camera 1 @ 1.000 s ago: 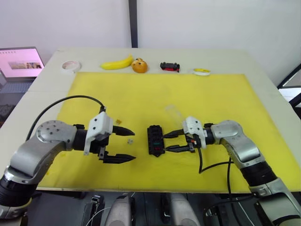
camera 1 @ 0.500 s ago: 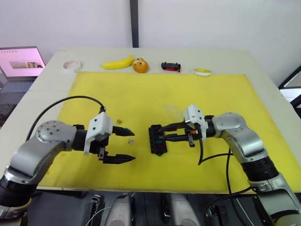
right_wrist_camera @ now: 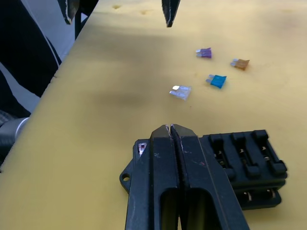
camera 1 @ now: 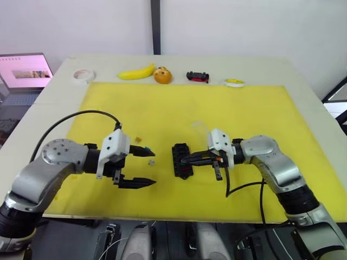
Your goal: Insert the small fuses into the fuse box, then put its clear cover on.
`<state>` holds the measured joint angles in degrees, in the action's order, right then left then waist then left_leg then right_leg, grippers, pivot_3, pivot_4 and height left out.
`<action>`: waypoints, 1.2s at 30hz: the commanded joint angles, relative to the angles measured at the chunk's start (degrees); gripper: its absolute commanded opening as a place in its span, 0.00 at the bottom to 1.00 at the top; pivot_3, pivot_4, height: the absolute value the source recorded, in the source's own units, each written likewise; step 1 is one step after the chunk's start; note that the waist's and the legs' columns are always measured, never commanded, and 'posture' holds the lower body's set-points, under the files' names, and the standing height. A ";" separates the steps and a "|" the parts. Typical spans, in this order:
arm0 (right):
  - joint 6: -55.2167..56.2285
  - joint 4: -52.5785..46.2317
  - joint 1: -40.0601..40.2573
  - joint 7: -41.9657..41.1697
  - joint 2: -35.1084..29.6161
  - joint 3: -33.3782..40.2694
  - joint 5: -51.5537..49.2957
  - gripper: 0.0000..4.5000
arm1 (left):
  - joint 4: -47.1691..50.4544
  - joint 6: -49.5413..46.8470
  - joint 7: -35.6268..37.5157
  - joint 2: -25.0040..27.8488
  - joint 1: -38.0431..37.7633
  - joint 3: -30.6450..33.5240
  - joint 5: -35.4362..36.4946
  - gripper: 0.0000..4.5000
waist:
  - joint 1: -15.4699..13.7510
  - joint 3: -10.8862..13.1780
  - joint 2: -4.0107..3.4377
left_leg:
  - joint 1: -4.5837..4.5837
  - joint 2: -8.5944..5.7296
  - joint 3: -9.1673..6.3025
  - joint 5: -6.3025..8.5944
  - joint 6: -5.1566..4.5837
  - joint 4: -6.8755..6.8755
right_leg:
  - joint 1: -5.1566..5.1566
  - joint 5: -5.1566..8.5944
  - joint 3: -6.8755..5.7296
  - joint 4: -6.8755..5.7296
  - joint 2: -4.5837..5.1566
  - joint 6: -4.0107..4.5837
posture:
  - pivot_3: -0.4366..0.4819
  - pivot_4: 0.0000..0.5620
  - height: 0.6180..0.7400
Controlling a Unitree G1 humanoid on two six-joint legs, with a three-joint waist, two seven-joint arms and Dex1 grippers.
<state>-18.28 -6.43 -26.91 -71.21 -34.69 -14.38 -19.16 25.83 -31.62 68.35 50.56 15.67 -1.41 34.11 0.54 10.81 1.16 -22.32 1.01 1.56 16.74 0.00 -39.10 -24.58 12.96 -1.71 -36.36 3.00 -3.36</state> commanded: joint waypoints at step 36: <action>-8.92 0.93 7.85 -6.18 -29.31 26.07 -7.85 0.64 | -10.25 -12.65 0.35 15.61 -21.12 31.04 1.57 1.00 | 0.17 0.08 -0.11 | -0.06 -0.06 0.14 0.01 -0.01 0.08 | -0.08 0.11 -0.05 0.16 0.23 0.15 | 0.48 0.27 0.98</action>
<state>-29.48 -7.43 -19.24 -76.21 -61.98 7.68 -27.83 17.27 -44.59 67.03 64.91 -3.98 24.40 36.77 0.71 10.89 1.05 -22.39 0.96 1.72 16.75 -0.01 -39.01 -24.69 13.07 -1.75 -36.20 3.23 -3.20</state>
